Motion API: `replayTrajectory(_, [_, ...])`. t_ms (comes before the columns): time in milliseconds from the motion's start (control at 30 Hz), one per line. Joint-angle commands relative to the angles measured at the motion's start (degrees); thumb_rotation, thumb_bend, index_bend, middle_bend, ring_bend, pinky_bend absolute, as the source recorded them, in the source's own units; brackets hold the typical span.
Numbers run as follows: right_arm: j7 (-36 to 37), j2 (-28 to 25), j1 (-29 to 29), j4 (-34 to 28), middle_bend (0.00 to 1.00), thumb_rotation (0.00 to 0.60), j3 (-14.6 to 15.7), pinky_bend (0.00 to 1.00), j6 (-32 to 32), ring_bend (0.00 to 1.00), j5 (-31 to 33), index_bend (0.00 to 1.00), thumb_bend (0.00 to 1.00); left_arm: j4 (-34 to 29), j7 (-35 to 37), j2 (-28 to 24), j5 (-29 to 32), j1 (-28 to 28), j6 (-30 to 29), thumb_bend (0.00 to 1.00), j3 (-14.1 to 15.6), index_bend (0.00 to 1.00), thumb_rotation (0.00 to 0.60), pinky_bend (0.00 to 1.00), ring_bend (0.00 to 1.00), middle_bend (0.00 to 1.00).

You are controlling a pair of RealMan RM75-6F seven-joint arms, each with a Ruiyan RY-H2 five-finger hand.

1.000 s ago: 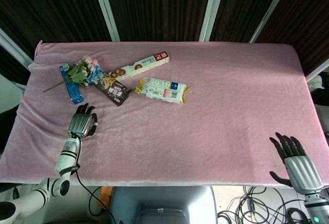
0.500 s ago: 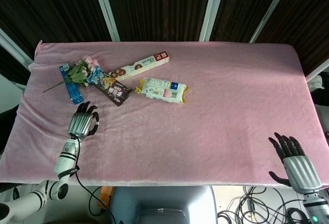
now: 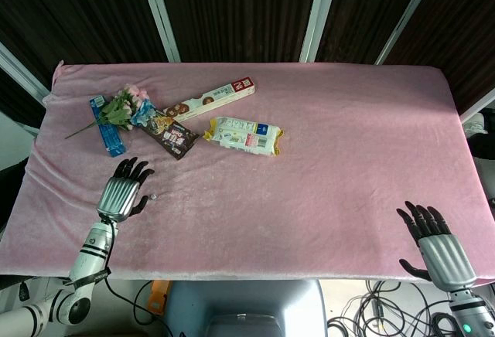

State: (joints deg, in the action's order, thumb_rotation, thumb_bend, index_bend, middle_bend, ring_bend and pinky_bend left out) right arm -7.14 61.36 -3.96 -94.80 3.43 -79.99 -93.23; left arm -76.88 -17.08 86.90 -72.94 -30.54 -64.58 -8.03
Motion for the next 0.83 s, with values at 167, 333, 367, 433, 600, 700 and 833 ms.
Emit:
replayTrajectory(167, [-0.3,0.2,0.0,0.0,0.0,0.6,0.1,0.0,-0.2,0.0,-0.2,0.0,0.3,-9.1,-1.8,-5.6,-3.6,3.3,-4.8,0.39,2.8,0.0,0.6,0.08,0.0,0.0])
replayTrajectory(333, [-0.7,0.3,0.0,0.1,0.0,0.6,0.3,0.0,0.1,0.0,-0.2,0.0,0.3,-10.0,3.4,-10.5,-10.1,8.0,-10.5,0.39,7.8,0.0,0.6,0.07,0.0,0.0])
replayTrajectory(367, [-0.8,0.3,0.0,0.0,0.0,0.6,0.3,0.0,0.2,0.0,-0.1,0.0,0.3,-9.0,5.6,-10.9,-11.4,9.2,-12.0,0.4,8.8,0.0,0.6,0.06,0.0,0.0])
replayTrajectory(433, [-1.2,0.4,0.0,0.0,0.0,0.6,0.3,0.0,0.3,0.0,0.0,0.0,0.3,-5.2,11.5,-10.7,-14.5,12.3,-16.4,0.4,10.9,0.0,0.6,0.06,0.0,0.0])
replayTrajectory(600, [-2.1,0.9,0.1,-0.1,0.0,0.6,0.0,0.0,0.4,0.0,1.0,0.0,0.3,3.7,20.1,-8.5,-17.9,17.1,-21.8,0.4,13.8,0.0,0.6,0.05,0.0,0.0])
replayTrajectory(700, [-2.8,1.2,0.0,-0.1,0.0,0.6,-0.2,0.0,0.7,0.0,1.5,0.0,0.3,2.8,18.2,-9.5,-19.2,17.4,-22.6,0.4,13.9,0.0,0.6,0.05,0.0,0.0])
replayTrajectory(833, [-3.1,1.3,0.1,0.0,0.0,0.6,-0.2,0.0,0.6,0.0,1.7,0.0,0.29,1.9,17.5,-10.1,-19.4,18.2,-23.8,0.4,13.2,0.0,0.6,0.05,0.0,0.0])
